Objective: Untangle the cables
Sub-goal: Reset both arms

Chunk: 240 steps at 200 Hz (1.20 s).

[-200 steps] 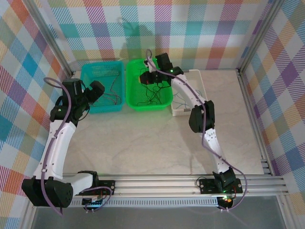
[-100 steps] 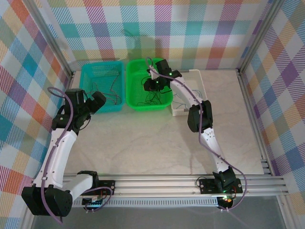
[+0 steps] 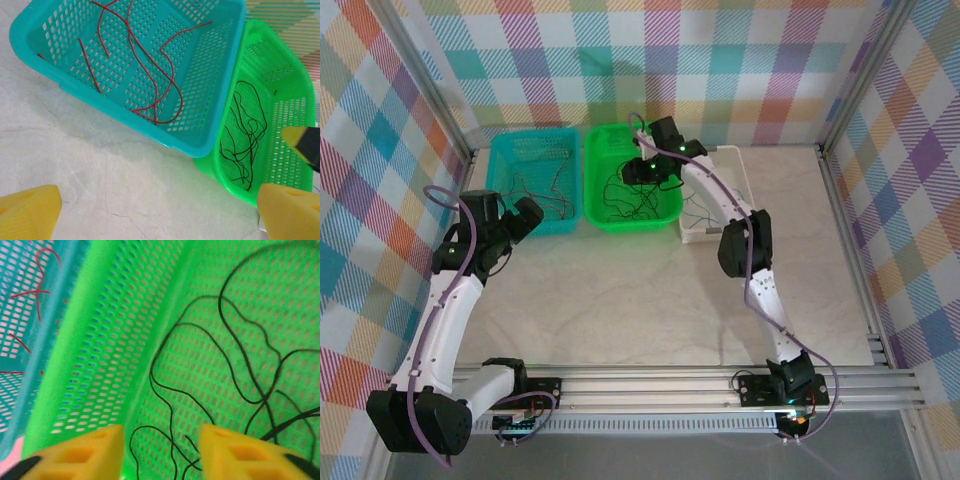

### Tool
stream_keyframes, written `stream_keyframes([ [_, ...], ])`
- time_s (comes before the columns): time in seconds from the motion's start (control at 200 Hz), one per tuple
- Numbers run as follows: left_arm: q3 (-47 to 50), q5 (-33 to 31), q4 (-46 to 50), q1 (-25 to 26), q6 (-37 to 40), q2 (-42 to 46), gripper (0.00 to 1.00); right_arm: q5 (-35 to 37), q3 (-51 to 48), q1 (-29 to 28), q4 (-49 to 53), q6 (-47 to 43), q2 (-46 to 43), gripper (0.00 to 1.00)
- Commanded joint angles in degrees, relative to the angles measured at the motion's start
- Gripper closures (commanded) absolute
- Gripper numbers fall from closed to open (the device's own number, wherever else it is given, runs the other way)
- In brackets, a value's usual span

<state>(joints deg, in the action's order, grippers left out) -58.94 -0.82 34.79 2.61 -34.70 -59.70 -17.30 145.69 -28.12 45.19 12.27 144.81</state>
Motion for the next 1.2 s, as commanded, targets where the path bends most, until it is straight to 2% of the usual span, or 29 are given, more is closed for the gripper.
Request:
stream_keyframes([
  [0.0,0.89,-1.53,-0.13,0.34,1.00,1.25,0.00,2.72,-1.74,0.02,-0.97,-1.99,-9.45,0.45],
  [0.22,2.49,-3.85,-0.65,0.38,-0.64,1.98,0.00,6.12,-15.09,-0.05,-6.34,-5.17,-24.62,0.34],
  [0.31,3.59,-5.21,-1.44,0.51,-1.50,3.00,0.00,9.56,-25.03,-0.23,-11.54,-6.46,-33.28,0.03],
  [0.325,3.71,-5.48,-1.59,0.47,-1.63,3.19,0.00,10.13,-27.00,-0.26,-12.55,-6.90,-34.51,0.00],
  [0.465,5.33,-8.60,-2.67,0.98,-2.29,5.05,0.00,17.71,-47.02,-0.27,-24.08,-11.27,-50.36,0.00],
  [0.655,7.18,-14.40,-4.60,2.88,-1.22,5.43,0.00,30.13,-77.22,1.01,-44.70,-17.40,-71.45,0.00],
  [0.74,8.08,-18.13,-6.06,4.64,2.16,4.95,0.00,32.93,-85.75,4.88,-45.52,-18.43,-77.76,0.00],
  [0.775,8.79,-19.31,-6.98,5.43,3.57,4.88,0.00,32.79,-88.17,7.59,-43.57,-13.93,-79.65,0.00],
  [0.855,11.33,-20.25,-9.82,6.76,5.41,5.16,0.00,31.32,-94.81,13.95,-41.90,-7.39,-82.77,0.00],
  [0.95,14.40,-20.42,-12.43,7.30,5.79,5.92,0.00,29.21,-105.71,19.63,-49.04,-3.43,-85.59,0.00],
  [1.05,15.41,-21.44,-13.38,7.46,6.33,5.79,0.00,33.17,-114.70,21.63,-57.46,-4.43,-84.57,0.00],
  [1.13,15.01,-21.51,-13.24,7.41,7.20,4.83,0.00,29.94,-117.04,23.67,-60.81,-3.03,-81.66,0.00],
  [1.195,14.33,-21.57,-12.84,7.43,7.77,3.47,0.00,30.50,-118.82,23.73,-66.69,-4.61,-77.69,0.00],
])
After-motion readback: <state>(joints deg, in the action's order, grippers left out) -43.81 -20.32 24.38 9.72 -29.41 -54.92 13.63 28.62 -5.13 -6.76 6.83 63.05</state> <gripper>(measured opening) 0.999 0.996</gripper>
